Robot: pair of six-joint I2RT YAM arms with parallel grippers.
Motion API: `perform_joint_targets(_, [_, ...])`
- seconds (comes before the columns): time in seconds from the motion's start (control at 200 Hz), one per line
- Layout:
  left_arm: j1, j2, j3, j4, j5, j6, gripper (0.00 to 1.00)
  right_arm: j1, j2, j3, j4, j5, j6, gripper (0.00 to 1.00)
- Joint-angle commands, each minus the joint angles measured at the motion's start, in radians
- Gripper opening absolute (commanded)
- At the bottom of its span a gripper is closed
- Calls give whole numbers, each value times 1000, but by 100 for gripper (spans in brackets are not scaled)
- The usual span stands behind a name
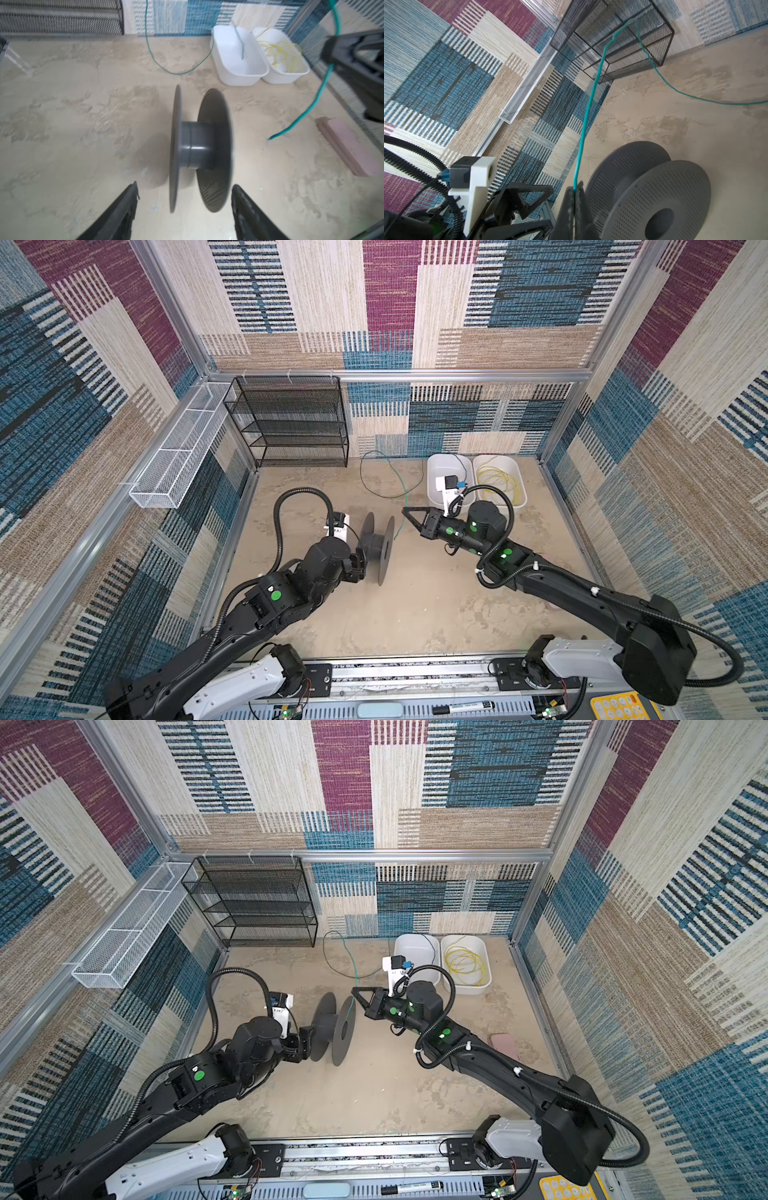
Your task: Wrap the cables
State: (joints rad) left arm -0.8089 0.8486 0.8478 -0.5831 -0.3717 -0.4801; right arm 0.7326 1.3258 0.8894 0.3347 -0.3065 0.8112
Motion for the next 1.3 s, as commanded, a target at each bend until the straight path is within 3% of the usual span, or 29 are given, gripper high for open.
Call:
perform_joint_targets(0.0, [55,-22,-109,134,224,-26,67,36,90,58,88,-71,7,0])
perform_joint_targets(0.065, [62,-19,-156,196,254,-18,58,53,140,96,92,-72,5,0])
perform_joint_targets(0.18, [62,-33,-205,256,292,15,57,66,203,139,84,-91,4,0])
perform_joint_targets(0.341, [66,-94,-261,334,261,58,53,89,253,141,93,-91,19,0])
perform_joint_targets(0.421, [92,-129,-298,390,315,78,52,102,277,145,100,-83,35,0])
perform_joint_targets(0.636, [158,-125,-331,454,391,24,52,127,314,126,158,-84,77,0])
perform_joint_targets(1.112, [166,-83,-398,581,389,-61,45,128,311,8,312,-134,210,0])
perform_joint_targets(1.297, [167,-92,-398,584,367,-40,43,129,314,-3,358,-155,251,0])
